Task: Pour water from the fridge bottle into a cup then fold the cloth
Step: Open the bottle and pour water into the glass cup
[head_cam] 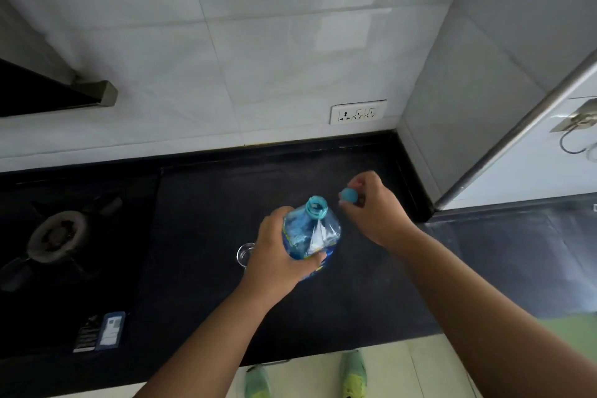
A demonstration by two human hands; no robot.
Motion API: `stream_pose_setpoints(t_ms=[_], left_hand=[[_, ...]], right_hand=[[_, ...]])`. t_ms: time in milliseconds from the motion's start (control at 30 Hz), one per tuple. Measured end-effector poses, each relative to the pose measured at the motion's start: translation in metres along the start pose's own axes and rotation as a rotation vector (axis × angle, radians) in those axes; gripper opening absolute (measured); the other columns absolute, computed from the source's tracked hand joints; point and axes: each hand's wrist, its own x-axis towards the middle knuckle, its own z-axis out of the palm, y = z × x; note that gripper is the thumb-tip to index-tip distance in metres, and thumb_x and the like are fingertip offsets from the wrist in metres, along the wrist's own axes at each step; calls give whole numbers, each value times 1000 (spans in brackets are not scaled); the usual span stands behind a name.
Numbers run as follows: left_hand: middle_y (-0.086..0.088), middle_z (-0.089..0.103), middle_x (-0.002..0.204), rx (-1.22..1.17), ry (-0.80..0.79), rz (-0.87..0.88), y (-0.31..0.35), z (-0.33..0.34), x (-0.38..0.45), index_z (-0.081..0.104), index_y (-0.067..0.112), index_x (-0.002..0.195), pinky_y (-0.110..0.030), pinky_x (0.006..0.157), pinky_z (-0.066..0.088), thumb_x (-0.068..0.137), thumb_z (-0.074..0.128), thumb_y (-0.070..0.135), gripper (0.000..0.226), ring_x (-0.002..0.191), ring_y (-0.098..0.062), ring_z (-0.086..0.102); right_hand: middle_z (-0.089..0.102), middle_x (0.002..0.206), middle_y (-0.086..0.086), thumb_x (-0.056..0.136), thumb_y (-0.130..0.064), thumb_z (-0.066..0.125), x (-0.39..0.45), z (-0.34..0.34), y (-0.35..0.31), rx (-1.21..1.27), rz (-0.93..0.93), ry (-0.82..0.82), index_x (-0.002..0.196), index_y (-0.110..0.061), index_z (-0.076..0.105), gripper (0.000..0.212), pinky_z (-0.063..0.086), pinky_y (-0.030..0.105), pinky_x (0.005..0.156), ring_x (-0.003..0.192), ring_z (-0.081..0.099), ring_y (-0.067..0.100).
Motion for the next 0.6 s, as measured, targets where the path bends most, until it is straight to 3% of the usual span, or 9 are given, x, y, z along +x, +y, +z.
stream_pose_setpoints(t_ms=[100, 233, 300, 433, 500, 600], left_hand=[[14, 62, 127, -40, 2, 45, 33, -22, 9, 50, 41, 132, -41, 98, 58, 64, 93, 47, 82, 113, -2, 66], [22, 68, 121, -7, 14, 89, 64, -45, 14, 48, 50, 130, -33, 98, 57, 69, 95, 34, 79, 108, 5, 67], [22, 65, 125, 71, 5, 130, 76, -53, 12, 44, 54, 133, -35, 100, 55, 68, 93, 39, 83, 113, 2, 65], [20, 57, 132, 204, 32, 178, 95, -71, 5, 38, 57, 143, -38, 104, 53, 63, 89, 43, 96, 122, -5, 57], [21, 54, 131, 279, 41, 208, 103, -82, 0, 36, 56, 145, -36, 106, 51, 64, 89, 43, 98, 125, -6, 55], [29, 46, 122, 421, 33, 249, 113, -100, -5, 30, 57, 149, -32, 105, 47, 67, 88, 48, 100, 123, -2, 51]], right_hand=[[79, 103, -6, 78, -37, 84, -7, -31, -44, 270, -75, 1, 101, -36, 62, 31, 59, 36, 84, 94, 74, 16], [80, 101, 2, 87, -6, 80, -24, -64, -88, 609, -161, -88, 105, -20, 70, 24, 56, 29, 73, 81, 72, 17], [78, 93, 5, 87, -8, 80, -30, -75, -102, 571, -202, -151, 107, -17, 73, 23, 58, 32, 78, 81, 71, 18], [76, 85, 8, 87, -22, 84, -36, -89, -122, 368, -298, -155, 107, -31, 76, 24, 57, 56, 86, 75, 66, 24], [77, 82, 0, 85, -29, 84, -40, -97, -134, 240, -360, -145, 106, -40, 76, 26, 56, 54, 88, 76, 68, 31], [71, 88, -9, 83, -27, 86, -45, -114, -151, -18, -485, -150, 105, -42, 76, 28, 59, 42, 85, 77, 69, 14]])
